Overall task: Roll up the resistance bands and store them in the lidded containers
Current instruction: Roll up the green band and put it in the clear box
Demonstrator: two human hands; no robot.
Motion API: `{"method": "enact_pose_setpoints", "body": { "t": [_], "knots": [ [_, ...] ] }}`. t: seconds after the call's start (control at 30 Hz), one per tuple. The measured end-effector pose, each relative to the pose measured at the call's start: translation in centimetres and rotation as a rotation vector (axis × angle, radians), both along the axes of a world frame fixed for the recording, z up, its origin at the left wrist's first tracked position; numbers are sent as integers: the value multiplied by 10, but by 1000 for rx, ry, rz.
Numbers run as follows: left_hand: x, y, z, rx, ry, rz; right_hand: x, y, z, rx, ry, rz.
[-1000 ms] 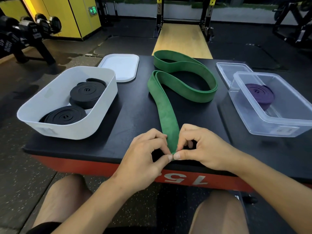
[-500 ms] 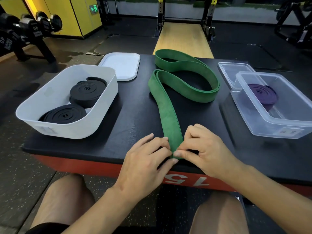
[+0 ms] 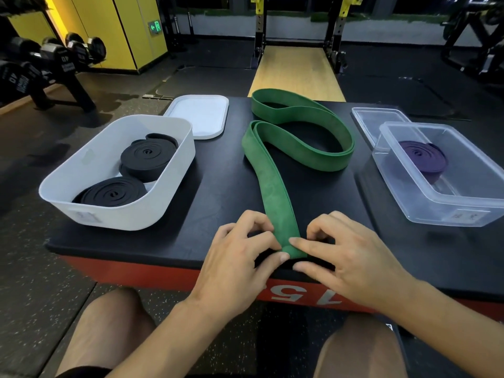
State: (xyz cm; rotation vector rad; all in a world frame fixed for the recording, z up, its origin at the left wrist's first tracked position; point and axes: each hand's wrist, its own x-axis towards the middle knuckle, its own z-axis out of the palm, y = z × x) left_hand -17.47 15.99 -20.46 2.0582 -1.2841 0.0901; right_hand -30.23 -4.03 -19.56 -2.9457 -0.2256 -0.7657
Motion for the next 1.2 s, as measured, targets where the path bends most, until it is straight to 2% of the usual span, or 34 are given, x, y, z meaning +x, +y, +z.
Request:
{"method": "enact_pose_setpoints", "body": {
  "t": [0.23, 0.37, 0.6, 0.67, 0.77, 0.93, 1.2],
  "knots": [
    [0, 0, 4, 32, 33, 28, 13, 0, 10, -50, 50, 104],
    [-6, -5, 9, 4, 140, 33, 15, -3, 14, -61, 86, 118],
    [-20, 3, -7, -56, -357, 0, 14, -6, 9, -44, 72, 115],
    [-23, 2, -8, -67, -444, -10, 14, -6, 6, -14, 58, 101],
    [-21, -3, -3, -60, -477, -17, 14, -6, 2, 15, 50, 93],
    [-14, -3, 2, 19, -415, -40, 12, -6, 2, 52, 68, 69],
    [-9, -7, 8, -8, 15, 57, 6, 0, 1, 48, 112, 8]
  ]
}}
